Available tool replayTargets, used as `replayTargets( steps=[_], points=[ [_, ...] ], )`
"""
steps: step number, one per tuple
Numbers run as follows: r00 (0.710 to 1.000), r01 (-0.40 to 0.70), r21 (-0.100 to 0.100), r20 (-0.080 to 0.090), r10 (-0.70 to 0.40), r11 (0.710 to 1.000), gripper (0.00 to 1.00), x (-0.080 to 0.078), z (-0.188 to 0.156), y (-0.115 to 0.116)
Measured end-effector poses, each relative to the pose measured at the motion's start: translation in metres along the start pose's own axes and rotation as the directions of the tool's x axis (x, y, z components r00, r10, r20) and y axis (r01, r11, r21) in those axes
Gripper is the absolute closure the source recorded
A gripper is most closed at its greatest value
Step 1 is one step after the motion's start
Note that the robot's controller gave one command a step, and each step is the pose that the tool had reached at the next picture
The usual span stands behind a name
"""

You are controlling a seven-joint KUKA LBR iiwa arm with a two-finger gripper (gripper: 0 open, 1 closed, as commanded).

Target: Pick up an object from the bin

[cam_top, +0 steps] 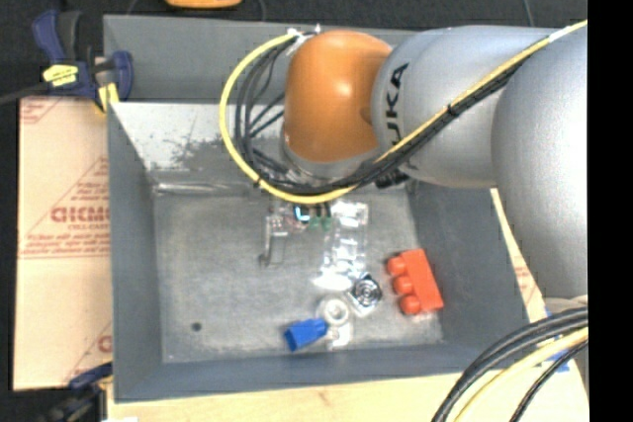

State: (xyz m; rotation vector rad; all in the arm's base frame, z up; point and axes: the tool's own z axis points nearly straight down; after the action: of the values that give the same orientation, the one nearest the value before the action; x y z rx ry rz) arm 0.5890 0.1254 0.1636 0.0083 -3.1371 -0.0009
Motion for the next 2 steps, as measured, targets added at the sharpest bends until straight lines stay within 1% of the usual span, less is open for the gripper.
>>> replayTargets(
  steps=[1, 2],
  points=[
    [0.994, 0.11, 0.003, -0.004, -0.11, 0.994, 0.0, 0.103, 0.053, -0.046],
    [0.903, 0.428, 0.009, 0.032, -0.428, 0.904, 0.0, 0.108, 0.089, -0.06]
  ],
)
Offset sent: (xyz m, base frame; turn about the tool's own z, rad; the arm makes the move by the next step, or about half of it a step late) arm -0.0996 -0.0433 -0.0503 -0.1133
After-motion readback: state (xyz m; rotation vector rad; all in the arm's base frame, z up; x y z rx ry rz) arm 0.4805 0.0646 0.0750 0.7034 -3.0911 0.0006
